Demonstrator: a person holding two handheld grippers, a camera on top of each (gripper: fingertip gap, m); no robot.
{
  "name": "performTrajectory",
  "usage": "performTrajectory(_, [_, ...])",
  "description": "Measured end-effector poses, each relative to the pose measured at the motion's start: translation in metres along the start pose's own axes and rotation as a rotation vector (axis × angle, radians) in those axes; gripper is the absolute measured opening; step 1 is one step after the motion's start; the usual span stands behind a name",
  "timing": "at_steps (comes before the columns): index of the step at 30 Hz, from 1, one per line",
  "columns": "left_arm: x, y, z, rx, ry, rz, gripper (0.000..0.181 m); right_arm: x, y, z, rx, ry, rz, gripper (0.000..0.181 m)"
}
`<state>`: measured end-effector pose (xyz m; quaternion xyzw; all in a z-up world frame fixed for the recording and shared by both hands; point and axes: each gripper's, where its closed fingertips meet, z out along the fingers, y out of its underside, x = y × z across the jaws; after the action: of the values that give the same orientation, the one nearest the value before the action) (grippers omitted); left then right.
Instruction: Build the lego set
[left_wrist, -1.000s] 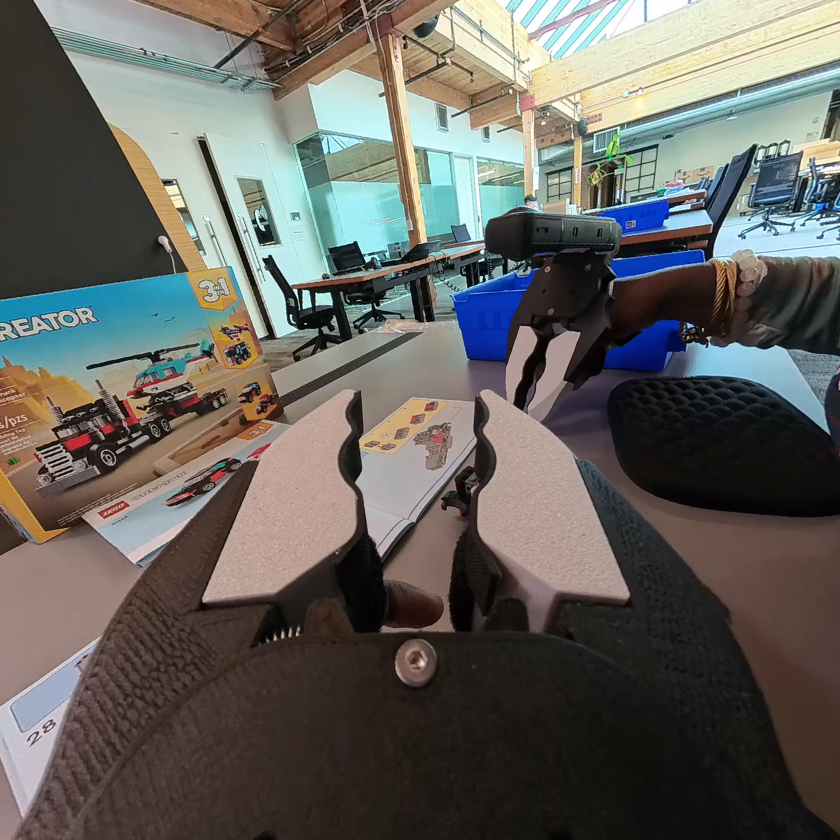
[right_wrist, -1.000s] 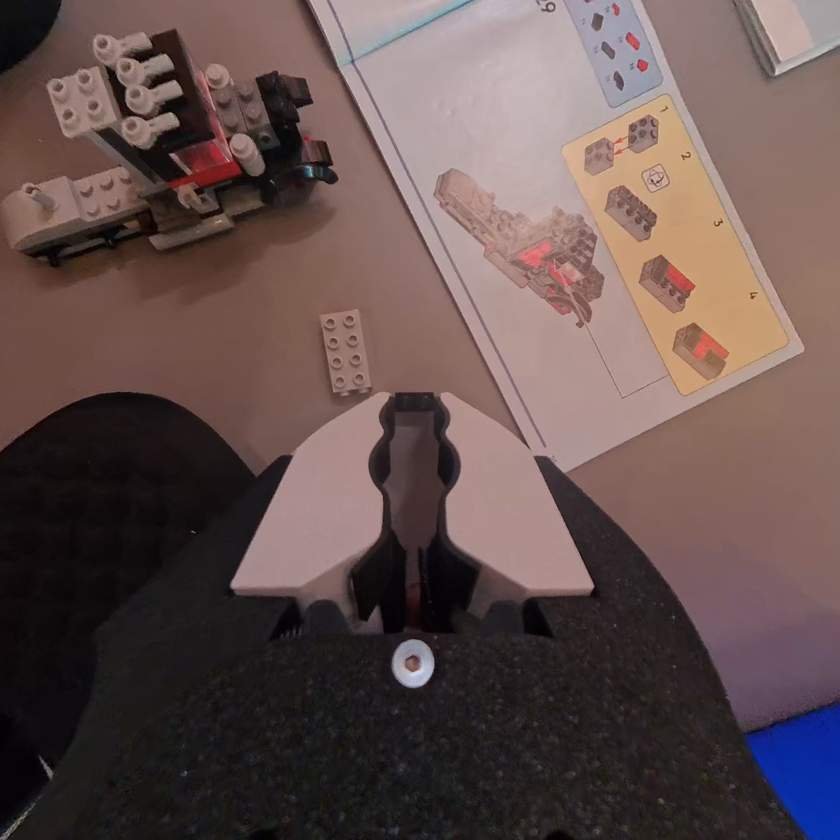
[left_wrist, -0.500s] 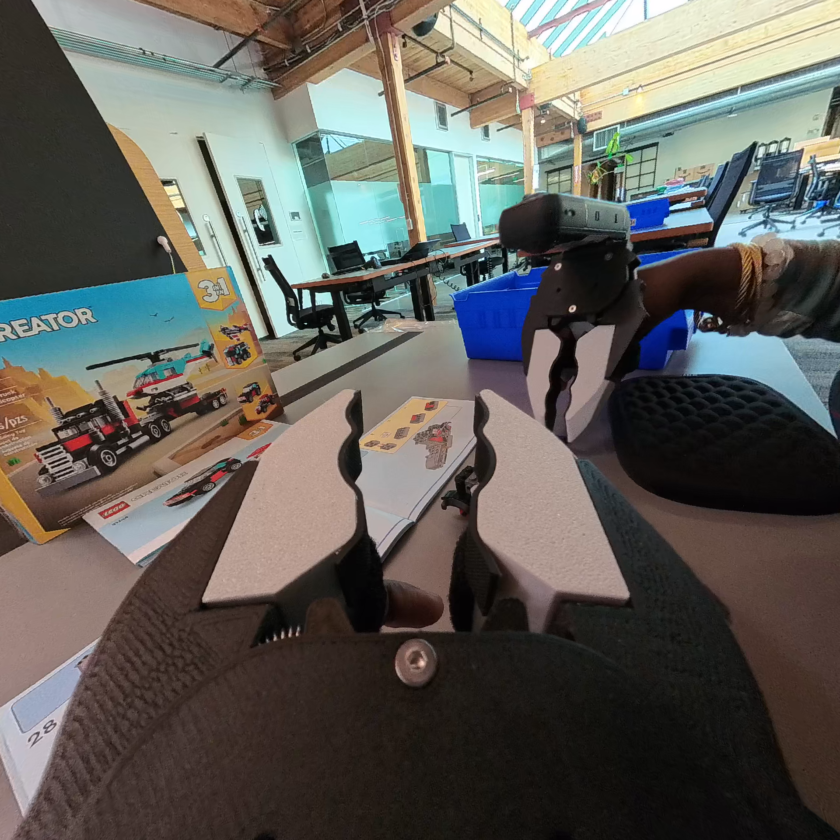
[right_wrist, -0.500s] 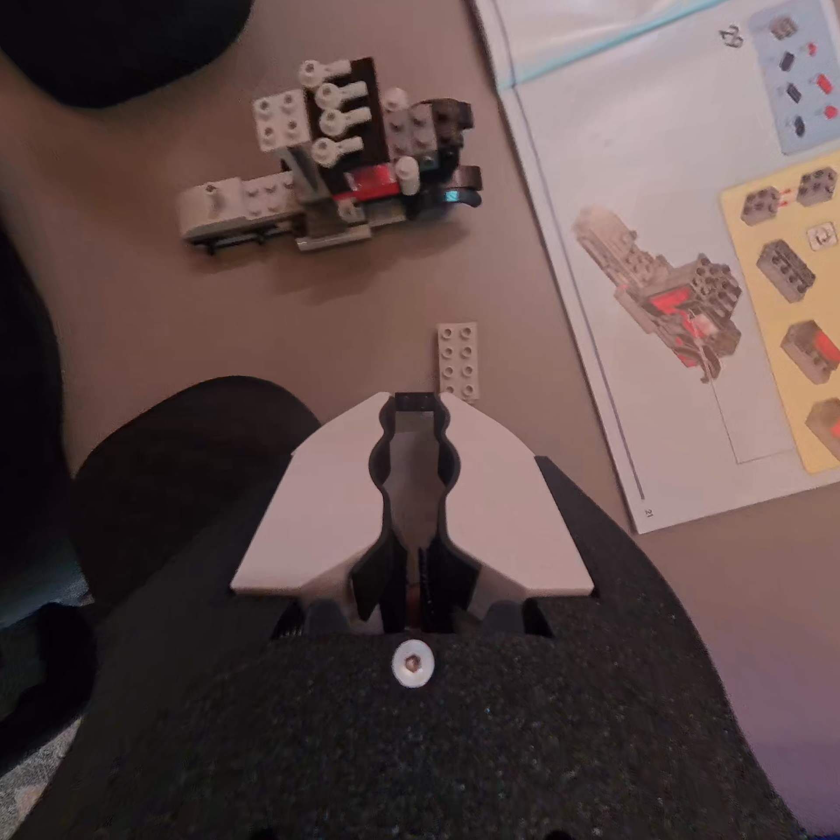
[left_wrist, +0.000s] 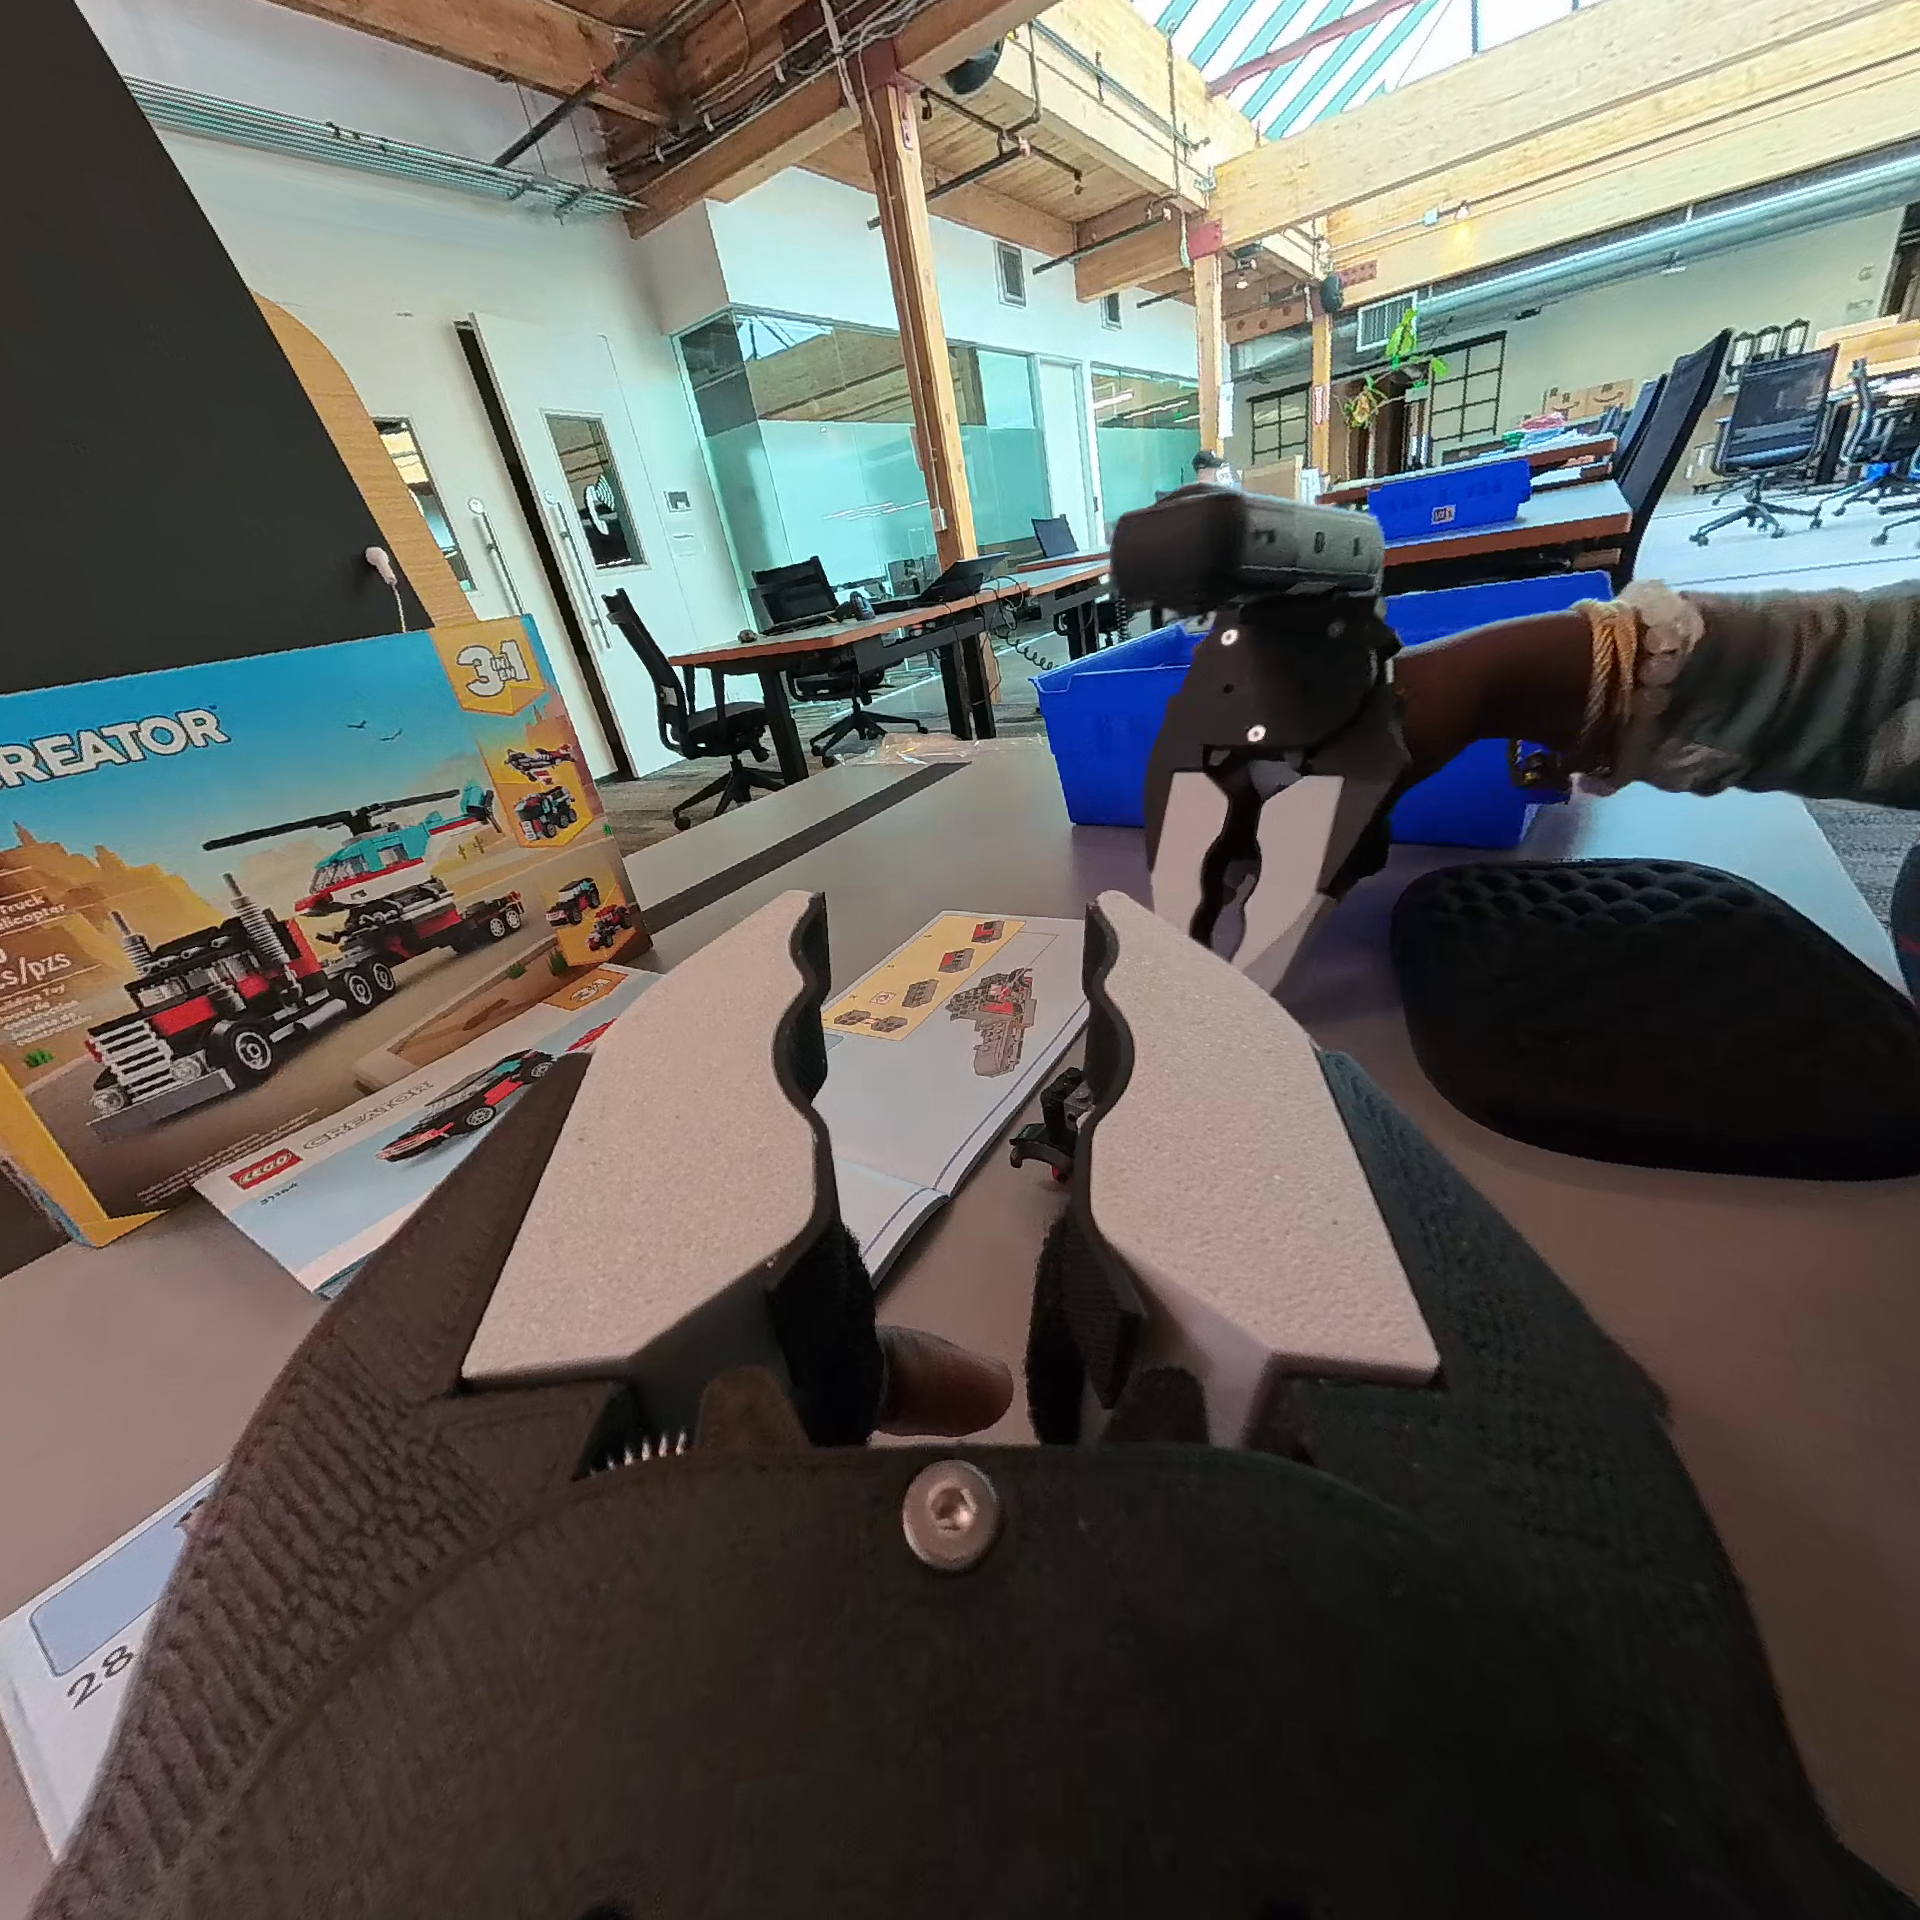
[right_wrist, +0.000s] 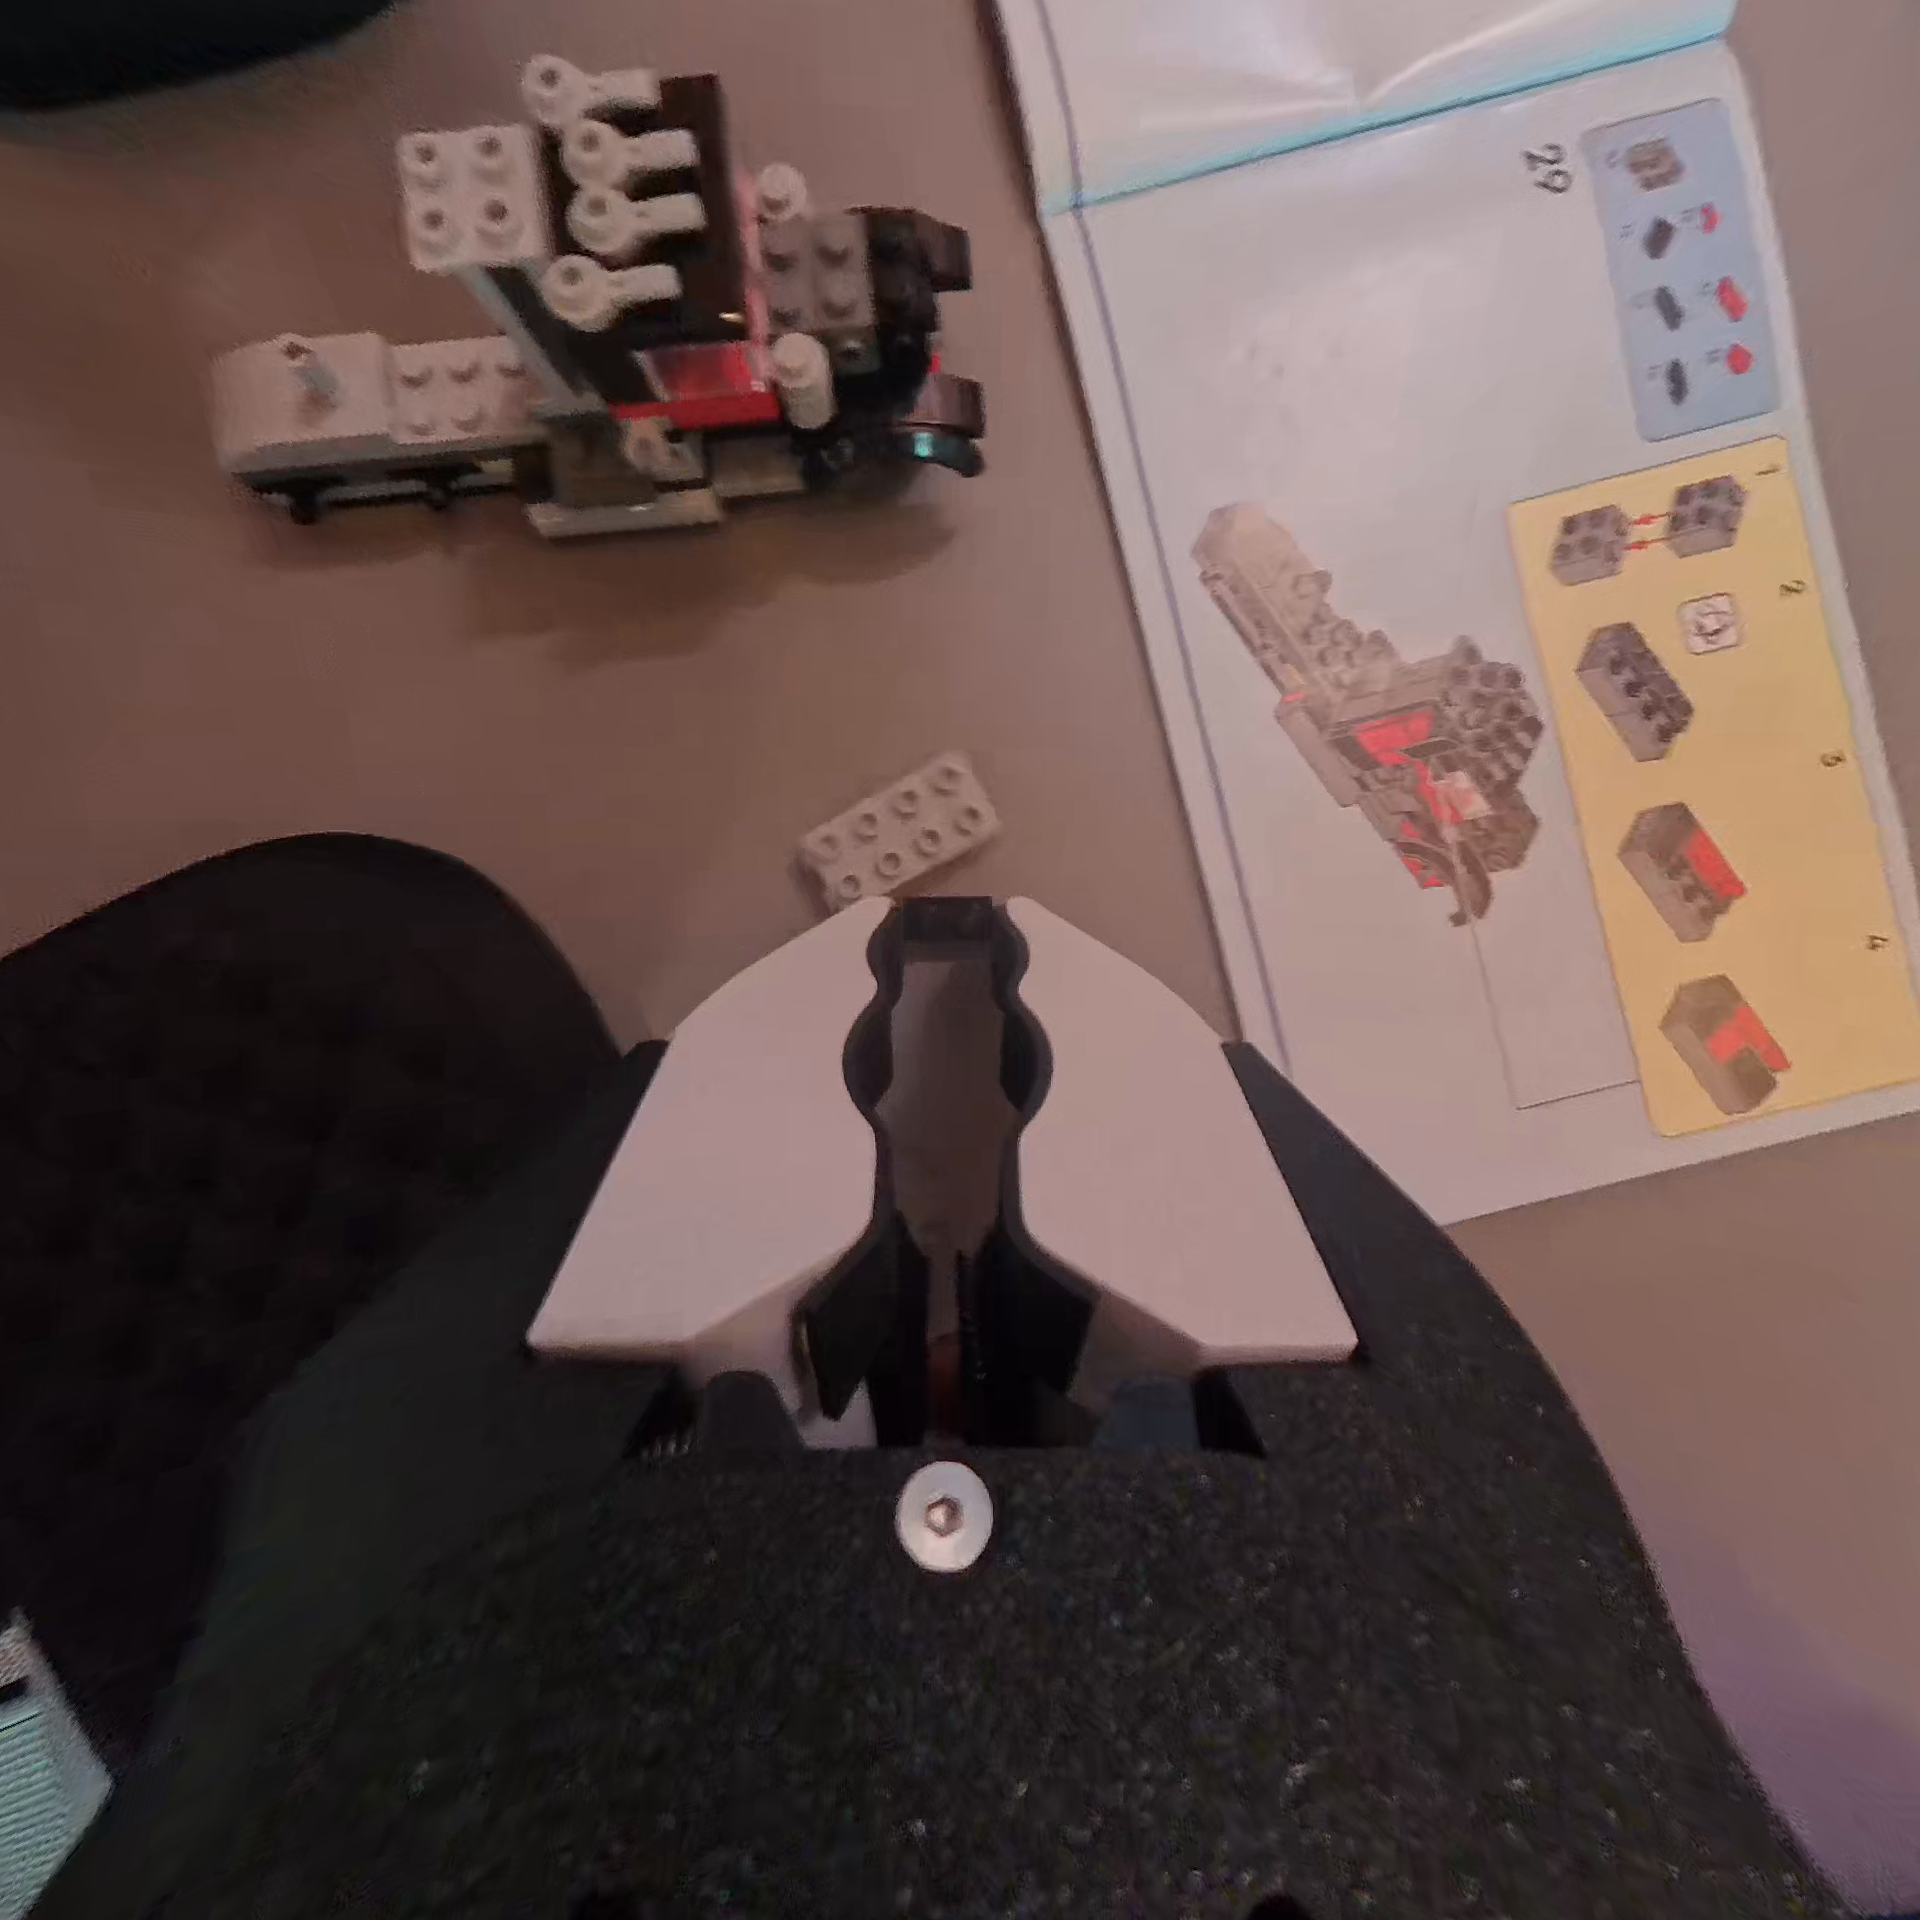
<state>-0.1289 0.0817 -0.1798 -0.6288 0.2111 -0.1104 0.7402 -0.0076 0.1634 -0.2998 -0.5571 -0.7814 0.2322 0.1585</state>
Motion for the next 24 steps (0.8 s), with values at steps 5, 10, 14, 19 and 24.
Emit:
performTrajectory(5, [0.0, 0.001, 0.001, -0.005, 0.003, 0.0, 0.047, -0.031, -0.004, -0.002, -0.025, -0.039, -0.055, 0.016])
performTrajectory(10, [0.001, 0.0, 0.0, -0.003, 0.002, 0.006, 0.046, -0.013, -0.013, -0.016, -0.03, 0.072, -0.06, 0.016])
performTrajectory(14, [0.0, -0.001, 0.0, 0.004, -0.002, 0.004, 0.046, -0.011, -0.03, -0.012, 0.034, 0.15, 0.205, 0.016])
performTrajectory(19, [-0.001, -0.002, -0.001, 0.014, -0.003, -0.003, 0.046, -0.017, -0.029, -0.003, 0.089, 0.26, 0.479, 0.016])
performTrajectory(24, [0.001, -0.001, -0.001, 0.013, 0.011, -0.005, 0.047, -0.018, -0.015, 0.0, 0.045, 0.35, 0.57, 0.016])
